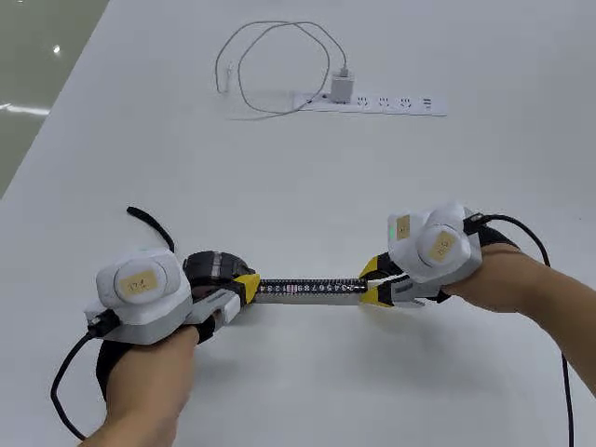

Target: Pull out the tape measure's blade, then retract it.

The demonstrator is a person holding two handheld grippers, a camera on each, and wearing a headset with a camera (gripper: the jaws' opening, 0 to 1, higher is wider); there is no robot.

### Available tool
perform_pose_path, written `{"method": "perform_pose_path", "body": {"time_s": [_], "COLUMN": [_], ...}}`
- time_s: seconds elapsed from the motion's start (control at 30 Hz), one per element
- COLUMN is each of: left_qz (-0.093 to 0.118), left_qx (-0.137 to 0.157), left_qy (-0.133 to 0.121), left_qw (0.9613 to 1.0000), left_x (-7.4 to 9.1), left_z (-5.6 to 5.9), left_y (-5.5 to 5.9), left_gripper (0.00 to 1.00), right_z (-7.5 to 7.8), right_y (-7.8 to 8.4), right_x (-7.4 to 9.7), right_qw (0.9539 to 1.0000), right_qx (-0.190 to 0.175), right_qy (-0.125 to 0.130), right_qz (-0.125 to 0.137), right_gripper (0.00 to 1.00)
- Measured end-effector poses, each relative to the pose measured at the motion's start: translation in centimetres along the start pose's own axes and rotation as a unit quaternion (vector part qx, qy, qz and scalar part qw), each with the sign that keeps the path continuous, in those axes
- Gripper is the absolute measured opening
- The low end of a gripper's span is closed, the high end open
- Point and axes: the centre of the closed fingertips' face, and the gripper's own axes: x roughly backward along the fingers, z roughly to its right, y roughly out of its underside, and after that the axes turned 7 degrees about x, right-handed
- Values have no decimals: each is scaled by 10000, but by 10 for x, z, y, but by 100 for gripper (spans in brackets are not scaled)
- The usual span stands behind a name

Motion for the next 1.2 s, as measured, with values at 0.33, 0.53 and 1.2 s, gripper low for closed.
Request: {"method": "perform_pose_path", "body": {"time_s": [0.33,0.53,1.2], "left_qz": [12,12,23], "left_qx": [28,39,90], "left_qy": [7,12,37], "left_qw": [10000,10000,10000], "left_x": [0,0,0], "left_z": [0,0,-1], "left_y": [0,0,-1], "left_gripper": [58,58,58], "right_z": [1,2,3], "right_y": [-13,-20,-50], "right_x": [-9,-14,-33], "right_qw": [9999,9998,9991], "right_qx": [-16,-18,-79], "right_qy": [18,15,-46], "right_qz": [127,176,421], "right_gripper": [10,10,10]}}
